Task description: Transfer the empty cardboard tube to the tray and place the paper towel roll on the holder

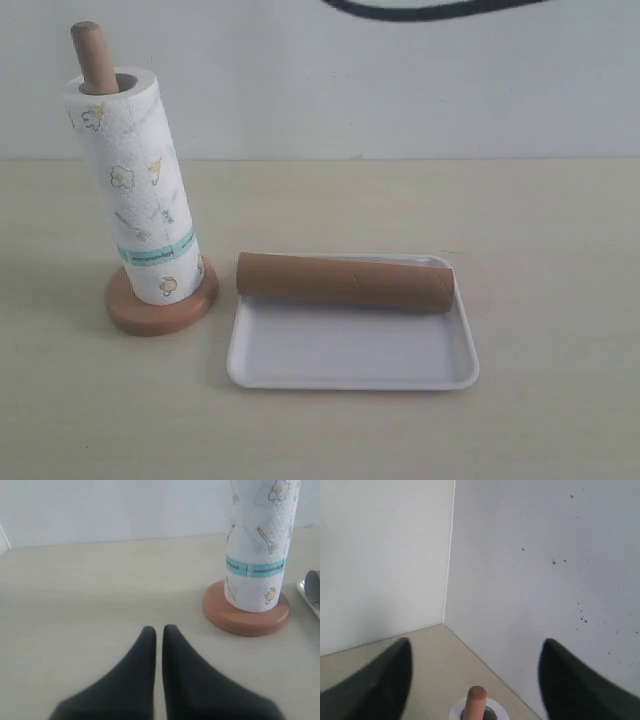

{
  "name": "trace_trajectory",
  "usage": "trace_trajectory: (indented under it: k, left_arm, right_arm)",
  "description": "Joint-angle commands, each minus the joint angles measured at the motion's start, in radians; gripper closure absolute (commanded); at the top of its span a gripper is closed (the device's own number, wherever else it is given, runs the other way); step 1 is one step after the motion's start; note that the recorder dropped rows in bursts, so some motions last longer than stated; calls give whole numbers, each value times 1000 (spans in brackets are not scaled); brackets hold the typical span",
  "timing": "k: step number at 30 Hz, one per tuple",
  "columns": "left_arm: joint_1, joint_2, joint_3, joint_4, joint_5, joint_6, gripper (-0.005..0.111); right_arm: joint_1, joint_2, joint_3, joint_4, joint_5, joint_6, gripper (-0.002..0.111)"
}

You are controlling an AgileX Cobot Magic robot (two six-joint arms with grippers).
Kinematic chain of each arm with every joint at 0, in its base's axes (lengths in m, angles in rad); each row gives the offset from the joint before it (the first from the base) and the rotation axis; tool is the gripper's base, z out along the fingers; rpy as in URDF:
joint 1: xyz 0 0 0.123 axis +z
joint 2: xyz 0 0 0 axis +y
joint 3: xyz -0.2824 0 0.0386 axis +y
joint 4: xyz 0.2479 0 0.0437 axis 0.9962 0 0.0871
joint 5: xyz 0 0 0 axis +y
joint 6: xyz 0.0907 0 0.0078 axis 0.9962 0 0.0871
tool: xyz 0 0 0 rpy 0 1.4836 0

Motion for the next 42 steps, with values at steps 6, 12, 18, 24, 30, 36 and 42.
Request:
trace_trajectory:
  k: [6,12,18,24,30,36,42]
  left_arm:
    - [1,-4,3,-11,-11,-1,103]
    - [1,-4,3,-11,-11,-1,103]
    - [1,-4,3,-11,-11,-1,103]
    - [1,-4,3,-11,-11,-1,103]
    - [1,-4,3,-11,-11,-1,103]
    - [1,-4,3,-11,-11,-1,103]
    - [1,-4,3,-11,-11,-1,103]
  right_arm:
    - [0,-129,-6,-152,257,73,109]
    - [0,-249,-6,-275,327,215,109]
    - [0,-335,-6,-415,550,394,109]
    - [0,-355,-6,-442,777,447,109]
    - [0,-355,-6,-436,800,447,109]
    - [0,-355,-6,-436,800,450,109]
    - [0,-355,-6,-436,800,450,109]
